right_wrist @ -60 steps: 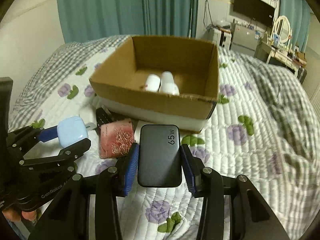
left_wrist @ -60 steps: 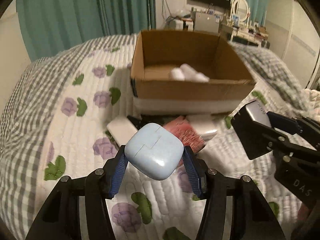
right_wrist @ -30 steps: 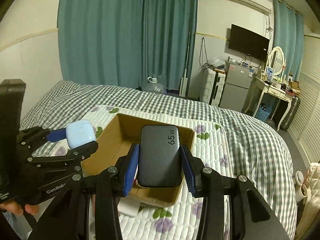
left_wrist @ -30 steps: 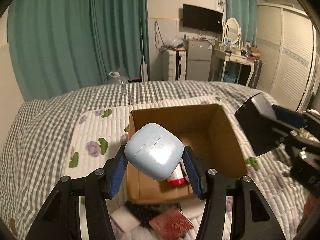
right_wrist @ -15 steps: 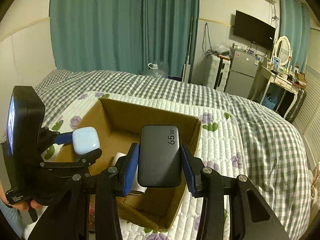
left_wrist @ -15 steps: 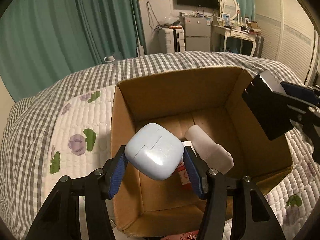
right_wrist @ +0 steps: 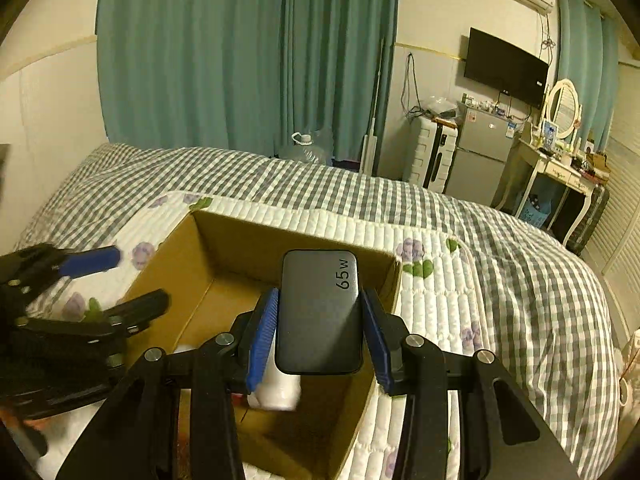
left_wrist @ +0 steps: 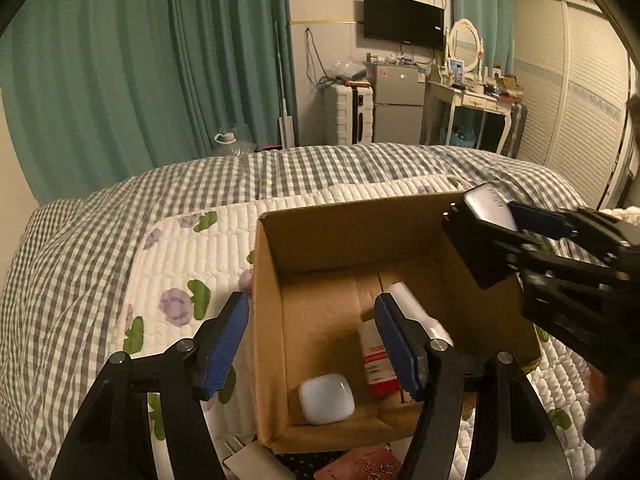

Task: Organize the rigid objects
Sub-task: 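Lower the earbud case and black charger into the box and release both, then grasp the pink rose card case with the right tool while the left tool grasps the white charger cube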

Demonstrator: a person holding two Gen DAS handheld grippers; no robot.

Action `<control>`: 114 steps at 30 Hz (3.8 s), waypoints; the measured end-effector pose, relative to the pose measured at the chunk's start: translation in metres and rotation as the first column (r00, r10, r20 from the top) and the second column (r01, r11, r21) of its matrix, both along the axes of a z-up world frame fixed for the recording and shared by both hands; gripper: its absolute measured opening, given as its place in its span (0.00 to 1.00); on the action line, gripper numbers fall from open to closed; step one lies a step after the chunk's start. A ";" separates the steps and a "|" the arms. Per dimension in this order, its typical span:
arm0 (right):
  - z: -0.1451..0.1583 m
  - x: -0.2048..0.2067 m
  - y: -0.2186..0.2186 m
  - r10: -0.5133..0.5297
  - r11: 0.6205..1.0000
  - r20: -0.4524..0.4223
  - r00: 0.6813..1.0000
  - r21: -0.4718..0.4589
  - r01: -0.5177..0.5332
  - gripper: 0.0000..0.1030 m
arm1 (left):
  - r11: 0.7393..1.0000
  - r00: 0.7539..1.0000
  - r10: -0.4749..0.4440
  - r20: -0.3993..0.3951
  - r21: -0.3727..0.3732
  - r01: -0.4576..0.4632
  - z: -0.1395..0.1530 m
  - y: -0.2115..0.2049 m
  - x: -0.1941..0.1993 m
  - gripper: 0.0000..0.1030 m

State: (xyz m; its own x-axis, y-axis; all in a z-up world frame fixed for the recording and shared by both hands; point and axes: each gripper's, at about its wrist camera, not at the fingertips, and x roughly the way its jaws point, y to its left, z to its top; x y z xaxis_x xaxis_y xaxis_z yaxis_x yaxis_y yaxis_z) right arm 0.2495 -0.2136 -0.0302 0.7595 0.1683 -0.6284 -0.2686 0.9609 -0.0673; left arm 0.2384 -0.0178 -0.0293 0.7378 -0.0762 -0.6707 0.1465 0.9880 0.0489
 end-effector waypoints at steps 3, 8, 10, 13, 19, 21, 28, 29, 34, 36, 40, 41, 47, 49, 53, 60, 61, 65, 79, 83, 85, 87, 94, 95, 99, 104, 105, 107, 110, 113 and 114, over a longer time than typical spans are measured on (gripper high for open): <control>-0.012 0.014 0.005 -0.010 1.000 -0.015 1.000 -0.023 0.010 0.40 | 1.000 1.000 0.011 -0.005 -0.017 -0.011 -0.001 0.005 -0.001 0.66; -0.032 0.037 0.011 -0.023 0.998 -0.044 0.999 -0.059 0.020 0.40 | 1.000 1.000 0.013 -0.017 -0.025 -0.013 -0.009 0.009 0.002 0.66; -0.041 0.045 0.010 -0.024 0.998 -0.068 0.997 -0.062 0.020 0.40 | 0.999 1.000 0.011 -0.018 -0.035 -0.011 -0.012 0.010 0.002 0.66; -0.051 0.050 0.006 -0.037 0.997 -0.099 0.994 -0.066 0.031 0.41 | 0.999 1.000 0.005 -0.016 -0.038 -0.005 -0.013 0.010 0.002 0.66; -0.031 0.033 0.000 -0.034 0.999 -0.033 0.999 -0.029 0.033 0.54 | 0.999 1.000 0.003 -0.010 -0.041 -0.004 -0.009 0.009 -0.006 0.66; -0.022 0.023 -0.001 -0.032 0.999 -0.031 0.999 -0.030 0.031 0.54 | 0.999 1.000 0.006 -0.009 -0.041 -0.006 -0.005 0.009 -0.013 0.66; 0.014 -0.038 -0.006 -0.033 0.999 -0.017 0.999 -0.038 0.032 0.72 | 0.998 0.999 0.034 0.031 -0.047 -0.033 0.019 0.018 -0.059 0.82; 0.018 -0.048 -0.007 -0.037 0.999 -0.019 0.999 -0.037 0.036 0.75 | 0.998 0.999 0.037 0.032 -0.048 -0.036 0.021 0.020 -0.065 0.85; 0.026 -0.092 -0.008 -0.053 0.998 -0.020 0.998 -0.029 0.052 0.93 | 0.997 0.998 0.059 0.025 -0.041 -0.058 0.021 0.030 -0.098 0.95; 0.023 -0.110 -0.006 -0.066 0.997 -0.014 0.998 -0.039 0.065 0.99 | 0.998 0.998 0.060 0.029 -0.033 -0.059 0.017 0.031 -0.113 0.97; 0.008 -0.132 -0.001 -0.059 0.997 -0.032 0.998 -0.042 0.058 1.00 | 0.996 0.996 0.083 0.022 -0.034 -0.083 0.003 0.040 -0.135 0.97; 0.003 -0.136 0.001 -0.055 0.998 -0.041 0.998 -0.046 0.053 1.00 | 0.995 0.996 0.089 0.014 -0.038 -0.088 -0.001 0.042 -0.137 0.97; -0.031 -0.152 0.030 -0.023 0.994 -0.069 0.997 -0.109 0.015 1.00 | 0.991 0.991 0.130 -0.016 -0.038 -0.130 -0.026 0.058 -0.152 0.97; -0.043 -0.152 0.041 0.001 0.994 -0.096 0.995 -0.106 -0.011 1.00 | 0.989 0.989 0.147 -0.022 -0.021 -0.147 -0.033 0.064 -0.152 0.97; -0.069 -0.148 0.059 0.045 0.995 -0.157 0.987 -0.082 -0.059 1.00 | 0.985 0.985 0.170 -0.038 -0.005 -0.171 -0.042 0.076 -0.149 0.97; -0.120 -0.128 0.095 0.094 0.991 -0.259 0.961 -0.070 -0.116 1.00 | 0.982 0.980 0.188 -0.061 0.032 -0.186 -0.055 0.084 -0.138 0.97; -0.125 -0.125 0.098 0.096 0.991 -0.267 0.959 -0.063 -0.117 1.00 | 0.982 0.980 0.189 -0.069 0.031 -0.187 -0.057 0.085 -0.137 0.97; -0.141 -0.117 0.108 0.102 0.991 -0.290 0.952 -0.056 -0.123 0.96 | 0.982 0.977 0.191 -0.097 0.022 -0.189 -0.065 0.088 -0.133 0.97; -0.118 -0.134 0.075 0.062 0.998 -0.218 0.974 0.003 -0.063 0.67 | 0.978 0.966 0.211 -0.148 0.039 -0.207 -0.071 0.072 -0.121 0.97; -0.103 -0.135 0.053 0.000 1.000 -0.187 0.982 -0.002 0.000 0.67 | 0.977 0.962 0.211 -0.173 0.011 -0.212 -0.079 0.061 -0.109 0.97; -0.102 -0.132 0.042 -0.032 0.999 -0.188 0.982 0.002 0.033 0.67 | 0.979 0.961 0.203 -0.186 0.012 -0.204 -0.086 0.054 -0.102 0.97; -0.105 -0.129 0.031 -0.058 0.998 -0.203 0.978 0.018 0.063 0.67 | 0.980 0.961 0.198 -0.193 0.014 -0.199 -0.093 0.050 -0.095 0.96; -0.115 -0.121 0.030 -0.062 0.997 -0.228 0.972 0.026 0.070 0.67 | 0.963 0.930 0.258 -0.261 -0.012 -0.270 -0.121 0.059 -0.072 0.74; -0.116 -0.121 0.030 -0.060 0.997 -0.229 0.971 0.024 0.067 0.67 | 0.960 0.927 0.268 -0.262 -0.013 -0.281 -0.123 0.061 -0.070 0.69; -0.122 -0.120 0.033 -0.057 0.998 -0.241 0.969 0.019 0.064 0.67 | 0.959 0.930 0.258 -0.264 -0.051 -0.280 -0.126 0.065 -0.067 0.57; -0.123 -0.120 0.035 -0.054 0.998 -0.238 0.970 0.015 0.060 0.67 | 0.960 0.932 0.246 -0.267 -0.063 -0.271 -0.123 0.063 -0.072 0.51; -0.122 -0.121 0.036 -0.054 0.998 -0.235 0.971 0.015 0.060 0.67 | 0.960 0.932 0.244 -0.268 -0.065 -0.271 -0.122 0.063 -0.074 0.50; -0.121 -0.123 0.035 -0.056 0.998 -0.231 0.971 0.016 0.062 0.67 | 0.960 0.934 0.240 -0.265 -0.075 -0.268 -0.119 0.062 -0.080 0.50; -0.116 -0.126 0.033 -0.061 0.997 -0.221 0.973 0.022 0.067 0.67 | 0.962 0.938 0.235 -0.254 -0.078 -0.262 -0.112 0.059 -0.087 0.48; -0.110 -0.130 0.032 -0.064 0.997 -0.205 0.977 0.024 0.070 0.67 | 0.965 0.945 0.227 -0.236 -0.072 -0.250 -0.105 0.055 -0.097 0.46; -0.107 -0.132 0.032 -0.065 0.997 -0.198 0.978 0.024 0.071 0.67 | 0.967 0.947 0.222 -0.230 -0.071 -0.244 -0.103 0.054 -0.101 0.46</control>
State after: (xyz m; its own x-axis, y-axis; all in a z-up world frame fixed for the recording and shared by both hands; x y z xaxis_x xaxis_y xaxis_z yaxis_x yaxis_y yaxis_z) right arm 0.1176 -0.1819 -0.1375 0.6315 0.1424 -0.7622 -0.2079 0.9781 0.0105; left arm 0.1378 0.0359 -0.1322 0.5788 0.0072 -0.8155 -0.0926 0.9941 -0.0570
